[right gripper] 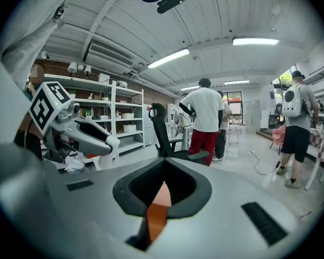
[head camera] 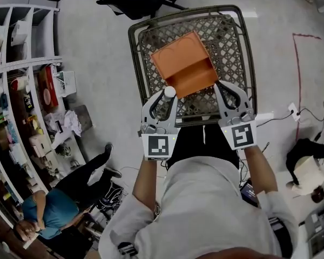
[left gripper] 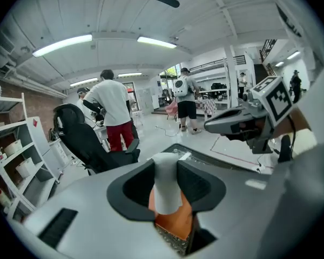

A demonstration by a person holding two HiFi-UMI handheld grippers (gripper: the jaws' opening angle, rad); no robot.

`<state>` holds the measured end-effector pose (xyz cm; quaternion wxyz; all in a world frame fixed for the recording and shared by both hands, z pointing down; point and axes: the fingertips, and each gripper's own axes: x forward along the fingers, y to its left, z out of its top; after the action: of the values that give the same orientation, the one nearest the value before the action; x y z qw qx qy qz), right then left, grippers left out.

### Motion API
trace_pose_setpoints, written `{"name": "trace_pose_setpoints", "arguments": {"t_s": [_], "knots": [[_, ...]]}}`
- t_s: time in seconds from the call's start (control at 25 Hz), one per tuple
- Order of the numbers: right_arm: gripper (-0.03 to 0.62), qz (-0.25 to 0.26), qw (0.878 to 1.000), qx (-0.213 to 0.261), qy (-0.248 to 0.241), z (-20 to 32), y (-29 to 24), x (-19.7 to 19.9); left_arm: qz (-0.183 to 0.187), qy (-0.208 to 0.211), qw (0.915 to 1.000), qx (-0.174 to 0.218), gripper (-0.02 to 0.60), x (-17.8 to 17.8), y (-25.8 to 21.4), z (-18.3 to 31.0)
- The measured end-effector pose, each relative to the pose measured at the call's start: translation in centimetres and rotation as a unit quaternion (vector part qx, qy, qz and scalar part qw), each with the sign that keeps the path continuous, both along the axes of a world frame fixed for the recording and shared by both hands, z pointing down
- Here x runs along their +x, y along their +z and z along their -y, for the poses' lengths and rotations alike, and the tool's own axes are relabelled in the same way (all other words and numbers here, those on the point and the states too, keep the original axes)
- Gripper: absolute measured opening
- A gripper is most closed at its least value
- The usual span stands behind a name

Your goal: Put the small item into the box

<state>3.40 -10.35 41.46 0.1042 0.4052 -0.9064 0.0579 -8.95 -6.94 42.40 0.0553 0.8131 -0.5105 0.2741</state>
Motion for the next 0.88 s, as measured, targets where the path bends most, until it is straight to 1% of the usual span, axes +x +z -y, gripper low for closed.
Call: {"name": "trace_pose_setpoints", "arguments": {"t_s": [0.16,0.28,0.36,0.52,0.76,0.88], "knots": [[0.003,-0.007,1.0,-0.029,0.006,0.3,3.3,0.7,0.019,0.024,0.9984,-0.047,0.13,0.4,4.0,0.7],[0.003,-0.015,0.999,-0.037,-0.002,0.4,5.4,0.4,0.052,0.056,0.9946,-0.07,0.131,0.8,7.5,0.8],[0.003,-0.006,0.999,-0.044,0.006,0.4,6.3,0.0,0.066,0.067,0.9921,-0.083,0.13,0.7,9.1,0.9],[0.003,0.006,0.998,-0.063,0.026,0.2,8.1,-0.2,0.07,0.072,0.9887,-0.111,0.13,0.6,11.7,0.7],[0.003,-0.001,0.995,-0.091,0.034,-0.7,10.4,-0.1,0.082,0.069,0.9808,-0.162,0.131,0.3,15.7,0.4],[0.003,-0.017,0.994,-0.106,0.029,-1.0,12.2,-0.2,0.09,0.079,0.9756,-0.184,0.13,0.4,17.5,0.6]]}}
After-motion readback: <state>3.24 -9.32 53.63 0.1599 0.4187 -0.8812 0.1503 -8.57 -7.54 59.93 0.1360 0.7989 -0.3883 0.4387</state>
